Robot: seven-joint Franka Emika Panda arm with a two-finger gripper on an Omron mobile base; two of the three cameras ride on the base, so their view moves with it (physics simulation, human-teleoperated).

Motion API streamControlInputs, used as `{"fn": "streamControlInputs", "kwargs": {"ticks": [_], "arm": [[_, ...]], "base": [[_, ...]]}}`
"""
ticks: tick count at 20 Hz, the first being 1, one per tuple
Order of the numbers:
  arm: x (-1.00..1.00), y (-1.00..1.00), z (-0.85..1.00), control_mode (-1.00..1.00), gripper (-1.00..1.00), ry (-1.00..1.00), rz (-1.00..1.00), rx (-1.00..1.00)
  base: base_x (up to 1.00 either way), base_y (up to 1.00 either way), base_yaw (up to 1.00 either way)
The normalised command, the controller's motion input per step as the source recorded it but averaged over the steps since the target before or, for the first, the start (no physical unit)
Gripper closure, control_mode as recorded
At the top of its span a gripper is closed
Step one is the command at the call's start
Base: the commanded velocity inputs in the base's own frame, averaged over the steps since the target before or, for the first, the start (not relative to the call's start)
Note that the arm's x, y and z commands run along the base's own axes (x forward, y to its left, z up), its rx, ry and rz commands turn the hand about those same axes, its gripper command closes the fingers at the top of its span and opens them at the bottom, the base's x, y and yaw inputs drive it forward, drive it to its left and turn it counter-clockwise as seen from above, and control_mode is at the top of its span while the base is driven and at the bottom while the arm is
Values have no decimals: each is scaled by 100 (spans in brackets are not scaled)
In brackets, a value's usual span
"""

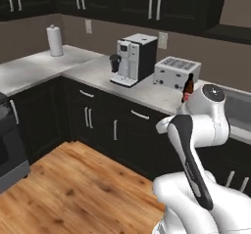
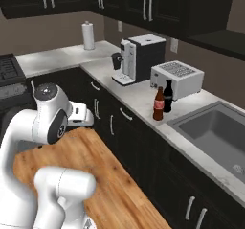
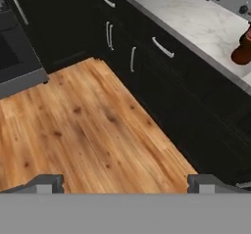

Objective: Place the large bottle from the dining counter next to the other large bottle outside the sink, and place the small bottle from the dining counter next to the other small bottle inside the sink.

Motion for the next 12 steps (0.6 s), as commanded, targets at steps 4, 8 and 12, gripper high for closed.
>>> {"fn": "streamControlInputs", "kwargs": {"ticks": [4, 8, 12], "arm": [[0, 0, 0, 100, -100, 0, 0, 0], [0, 0, 0, 100, -100, 0, 0, 0], [0, 0, 0, 100, -100, 0, 0, 0]], "base": [[2, 49, 54], [3, 58, 59], [5, 71, 60]]}}
